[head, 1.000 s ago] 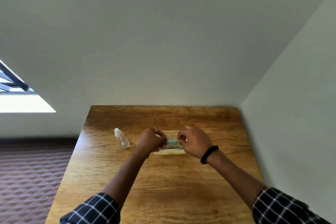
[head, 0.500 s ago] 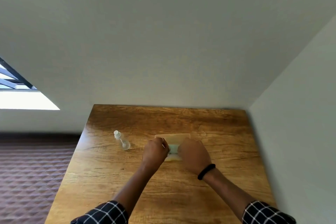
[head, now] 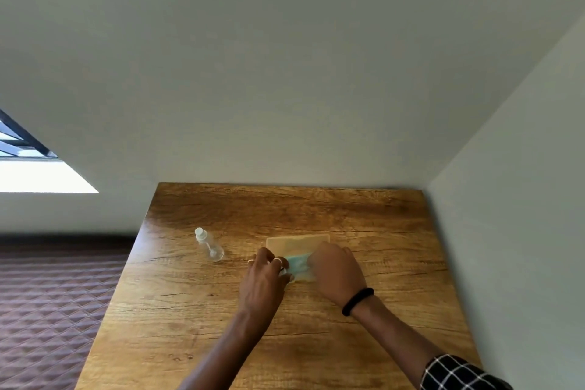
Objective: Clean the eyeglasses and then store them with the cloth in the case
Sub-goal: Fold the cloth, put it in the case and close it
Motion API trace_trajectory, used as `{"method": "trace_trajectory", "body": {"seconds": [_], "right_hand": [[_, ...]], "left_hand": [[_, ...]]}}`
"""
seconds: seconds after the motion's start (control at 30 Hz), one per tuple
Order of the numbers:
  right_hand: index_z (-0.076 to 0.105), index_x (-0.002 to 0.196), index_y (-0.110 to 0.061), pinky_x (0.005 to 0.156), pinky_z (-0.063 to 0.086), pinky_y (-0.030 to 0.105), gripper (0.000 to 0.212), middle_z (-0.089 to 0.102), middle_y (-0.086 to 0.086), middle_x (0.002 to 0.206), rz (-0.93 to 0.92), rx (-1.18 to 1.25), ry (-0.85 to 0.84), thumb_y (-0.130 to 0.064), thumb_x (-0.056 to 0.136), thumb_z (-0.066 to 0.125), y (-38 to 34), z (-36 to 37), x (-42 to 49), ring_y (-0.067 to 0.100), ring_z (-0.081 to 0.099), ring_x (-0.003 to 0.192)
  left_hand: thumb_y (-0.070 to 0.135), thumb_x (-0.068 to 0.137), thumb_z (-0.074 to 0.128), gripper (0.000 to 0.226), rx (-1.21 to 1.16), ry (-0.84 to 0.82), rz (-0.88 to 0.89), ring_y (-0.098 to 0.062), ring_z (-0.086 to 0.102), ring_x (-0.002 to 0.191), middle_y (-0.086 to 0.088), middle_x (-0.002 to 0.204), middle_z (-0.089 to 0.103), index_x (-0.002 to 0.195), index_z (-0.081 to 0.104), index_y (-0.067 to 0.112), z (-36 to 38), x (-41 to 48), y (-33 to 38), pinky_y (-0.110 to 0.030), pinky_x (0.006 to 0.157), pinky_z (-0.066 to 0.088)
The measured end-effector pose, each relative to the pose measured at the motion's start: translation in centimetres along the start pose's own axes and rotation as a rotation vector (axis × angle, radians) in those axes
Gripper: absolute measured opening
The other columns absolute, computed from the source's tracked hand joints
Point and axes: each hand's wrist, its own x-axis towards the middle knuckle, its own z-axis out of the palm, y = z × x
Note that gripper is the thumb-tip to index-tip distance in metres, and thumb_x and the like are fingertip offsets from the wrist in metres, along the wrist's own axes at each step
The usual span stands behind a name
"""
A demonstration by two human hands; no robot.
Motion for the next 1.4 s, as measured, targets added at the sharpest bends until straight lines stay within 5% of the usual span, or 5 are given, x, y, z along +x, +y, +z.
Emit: {"method": "trace_trajectory", "body": {"seconds": [0.23, 0.43, 0.7, 1.2, 1.4], "right_hand": [[0.069, 0.092, -0.027, 0.075, 0.044, 0.032, 0.008, 0.06, -0.008, 0.094, -0.001, 0.005, 0.007, -0.023, 0.085, 0.068, 0.2, 0.5, -0.1, 0.013, 0.059, 0.086], [0.067, 0.093, -0.028, 0.077, 0.043, 0.031, 0.008, 0.059, -0.008, 0.096, 0.002, 0.004, 0.007, -0.027, 0.086, 0.068, 0.2, 0.9, -0.2, 0.012, 0.059, 0.087], [0.066, 0.096, -0.028, 0.079, 0.044, 0.03, 0.012, 0.059, -0.009, 0.097, -0.008, 0.002, 0.015, -0.025, 0.085, 0.067, 0.5, 1.1, -0.5, 0.011, 0.059, 0.088], [0.066, 0.102, -0.028, 0.079, 0.046, 0.03, 0.021, 0.06, -0.012, 0.098, -0.006, 0.019, 0.117, -0.03, 0.082, 0.07, 0.3, 0.5, -1.3, 0.009, 0.06, 0.088], [0.05, 0.131, -0.026, 0.096, 0.049, 0.038, 0.066, 0.053, -0.002, 0.126, 0.175, 0.161, 0.249, -0.03, 0.074, 0.082, 1.4, -1.4, -0.5, 0.017, 0.052, 0.115]], "left_hand": [[0.026, 0.059, 0.094, 0.077, -0.041, 0.079, 0.006, -0.031, 0.058, 0.11, -0.011, 0.132, 0.049, 0.124, 0.054, 0.013, 0.2, -1.3, -1.9, -0.04, 0.079, 0.059], [0.028, 0.06, 0.094, 0.103, -0.179, 0.062, 0.045, -0.03, 0.05, 0.127, -0.014, 0.141, 0.047, 0.142, 0.033, 0.011, 0.6, -1.1, -3.6, -0.044, 0.1, 0.05], [0.027, 0.073, 0.084, 0.085, -0.158, -0.015, 0.068, -0.022, 0.054, 0.119, -0.004, 0.136, 0.053, 0.144, 0.036, 0.029, 0.7, -1.2, -3.9, -0.043, 0.094, 0.052], [0.031, 0.075, 0.082, 0.075, -0.059, -0.055, 0.093, -0.022, 0.053, 0.12, -0.002, 0.135, 0.051, 0.141, 0.046, 0.028, 1.5, -0.5, -4.7, -0.043, 0.095, 0.05], [0.033, 0.079, 0.079, 0.076, -0.062, -0.05, 0.091, -0.019, 0.048, 0.125, 0.001, 0.139, 0.048, 0.144, 0.039, 0.036, 1.5, -0.6, -4.6, -0.04, 0.1, 0.045]]}}
